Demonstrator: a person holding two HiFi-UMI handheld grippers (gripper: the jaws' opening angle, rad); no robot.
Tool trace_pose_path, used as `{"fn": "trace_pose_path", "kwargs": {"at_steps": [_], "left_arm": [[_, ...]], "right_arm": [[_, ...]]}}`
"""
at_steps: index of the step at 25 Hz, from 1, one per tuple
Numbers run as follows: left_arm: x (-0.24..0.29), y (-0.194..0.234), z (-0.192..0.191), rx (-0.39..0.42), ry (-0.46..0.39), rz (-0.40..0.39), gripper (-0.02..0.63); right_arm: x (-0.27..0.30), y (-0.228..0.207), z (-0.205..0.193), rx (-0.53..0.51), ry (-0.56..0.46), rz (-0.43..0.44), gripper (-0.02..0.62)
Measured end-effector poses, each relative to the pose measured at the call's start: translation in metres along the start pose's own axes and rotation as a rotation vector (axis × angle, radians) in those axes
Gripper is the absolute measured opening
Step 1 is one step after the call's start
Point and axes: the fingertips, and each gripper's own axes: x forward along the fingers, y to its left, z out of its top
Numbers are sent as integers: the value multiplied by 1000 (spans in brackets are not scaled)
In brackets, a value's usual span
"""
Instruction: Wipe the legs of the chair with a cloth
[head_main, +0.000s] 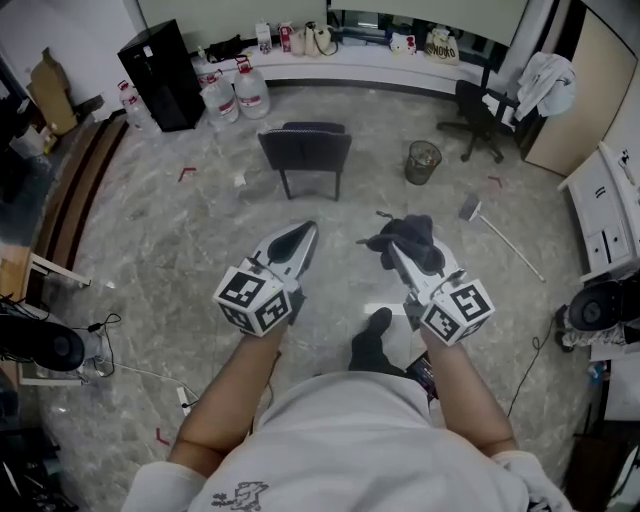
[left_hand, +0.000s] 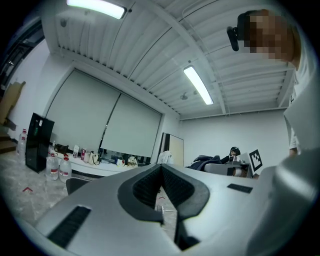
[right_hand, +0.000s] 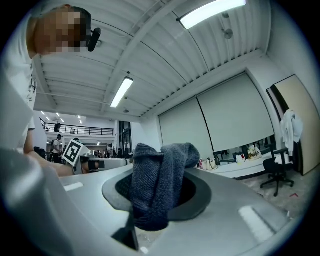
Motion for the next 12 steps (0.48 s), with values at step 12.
{"fn": "trace_pose_path", "kwargs": {"at_steps": [12], "left_arm": [[230, 124, -18, 47, -19, 132, 5]], "right_arm": [[163, -237, 6, -55, 20, 135, 115]]}}
